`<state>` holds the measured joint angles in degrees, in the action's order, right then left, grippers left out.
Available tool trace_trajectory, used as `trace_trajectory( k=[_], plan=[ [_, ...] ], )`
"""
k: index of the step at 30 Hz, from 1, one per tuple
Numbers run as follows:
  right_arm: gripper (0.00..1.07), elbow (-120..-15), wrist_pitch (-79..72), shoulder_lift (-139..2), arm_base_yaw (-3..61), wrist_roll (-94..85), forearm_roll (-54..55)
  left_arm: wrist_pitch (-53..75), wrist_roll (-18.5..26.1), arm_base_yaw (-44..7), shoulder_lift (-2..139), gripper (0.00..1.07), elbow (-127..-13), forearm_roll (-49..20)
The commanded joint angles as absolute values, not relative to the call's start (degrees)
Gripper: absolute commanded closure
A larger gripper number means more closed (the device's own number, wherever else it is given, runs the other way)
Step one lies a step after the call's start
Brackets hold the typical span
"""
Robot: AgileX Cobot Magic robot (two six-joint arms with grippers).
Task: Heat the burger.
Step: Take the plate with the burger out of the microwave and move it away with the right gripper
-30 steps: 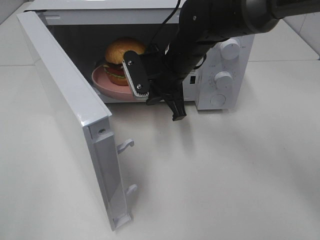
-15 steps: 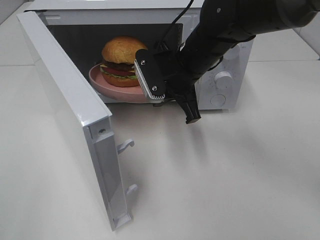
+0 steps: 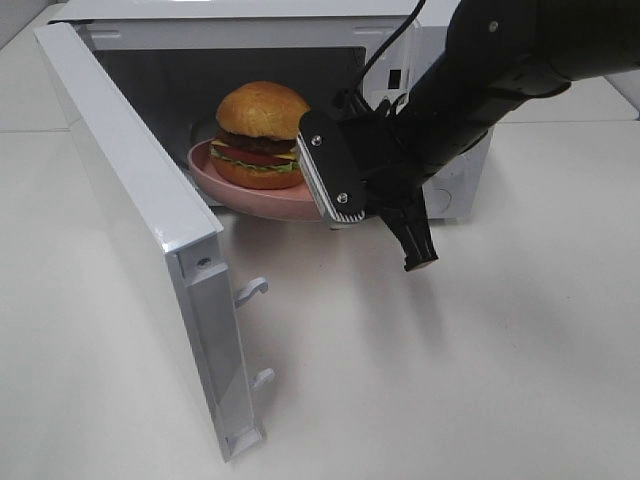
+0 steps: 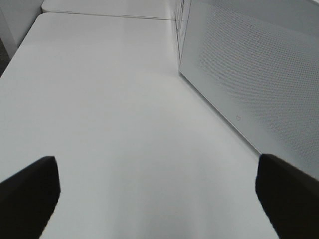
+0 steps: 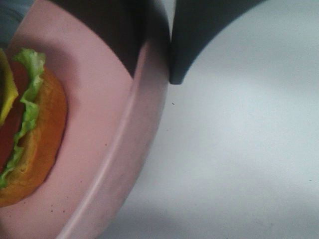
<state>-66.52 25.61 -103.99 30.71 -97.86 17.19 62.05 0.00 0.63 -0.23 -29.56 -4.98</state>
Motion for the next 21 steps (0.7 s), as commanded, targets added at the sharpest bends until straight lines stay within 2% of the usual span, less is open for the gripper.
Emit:
trace_trajectory(
  k=[1,12,16,21],
  plan=[
    [1.04,-63.8,16.7,-100.8,29.2,-96.6,16.1,61.0,0.0,0.8,-0.9,0.07,-29.6,-5.1],
    [1.04,-51.3,6.0,-94.0,29.3,-96.6,15.5,61.0,0.0,0.8,-0.9,0.07,-29.6,-5.1],
    [1.04,-46.0,4.6,-90.5,29.3,-96.6,10.6,61.0,0.0,0.8,-0.9,0.07,-29.6,-5.1],
    [1.03,-41.9,1.9,-86.7,29.3,-94.8,9.9,61.0,0.0,0.8,-0.9,0.07,-29.6,-5.1]
  ],
)
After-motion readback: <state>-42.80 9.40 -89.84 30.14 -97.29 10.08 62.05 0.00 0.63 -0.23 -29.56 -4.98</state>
